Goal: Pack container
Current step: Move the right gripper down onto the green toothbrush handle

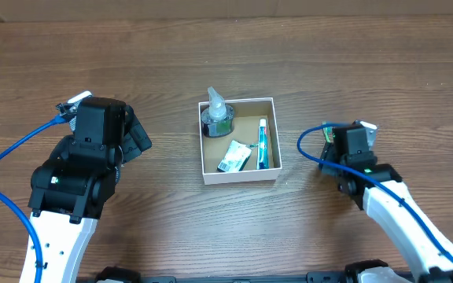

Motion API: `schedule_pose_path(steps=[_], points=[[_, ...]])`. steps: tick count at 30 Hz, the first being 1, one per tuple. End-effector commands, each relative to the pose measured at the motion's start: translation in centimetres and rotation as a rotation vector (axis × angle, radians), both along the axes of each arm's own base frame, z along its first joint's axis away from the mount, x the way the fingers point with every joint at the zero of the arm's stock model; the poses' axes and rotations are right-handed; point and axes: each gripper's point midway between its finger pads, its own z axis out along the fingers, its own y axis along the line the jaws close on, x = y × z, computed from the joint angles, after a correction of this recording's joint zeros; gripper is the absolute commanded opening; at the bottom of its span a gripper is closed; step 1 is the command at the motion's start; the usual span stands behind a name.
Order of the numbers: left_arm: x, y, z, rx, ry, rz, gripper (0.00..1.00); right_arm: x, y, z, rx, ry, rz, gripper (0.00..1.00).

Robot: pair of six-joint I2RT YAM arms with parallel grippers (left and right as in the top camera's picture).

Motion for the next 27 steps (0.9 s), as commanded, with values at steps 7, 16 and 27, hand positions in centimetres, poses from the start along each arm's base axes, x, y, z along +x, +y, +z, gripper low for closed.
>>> schedule_pose_path(steps=[7, 16, 27], points=[[0.2, 0.2, 0.6, 0.005, -0.016, 0.009, 1.00, -0.8, -0.4, -4.7, -0.062, 0.116, 0.068, 0.74], [0.2, 0.2, 0.6, 0.005, -0.016, 0.009, 1.00, -1.2, 0.0, -5.8, -0.041, 0.157, 0.084, 0.46], [0.2, 0.2, 0.6, 0.005, -0.016, 0.009, 1.00, -1.1, 0.0, -5.7, -0.042, 0.152, 0.083, 0.10]])
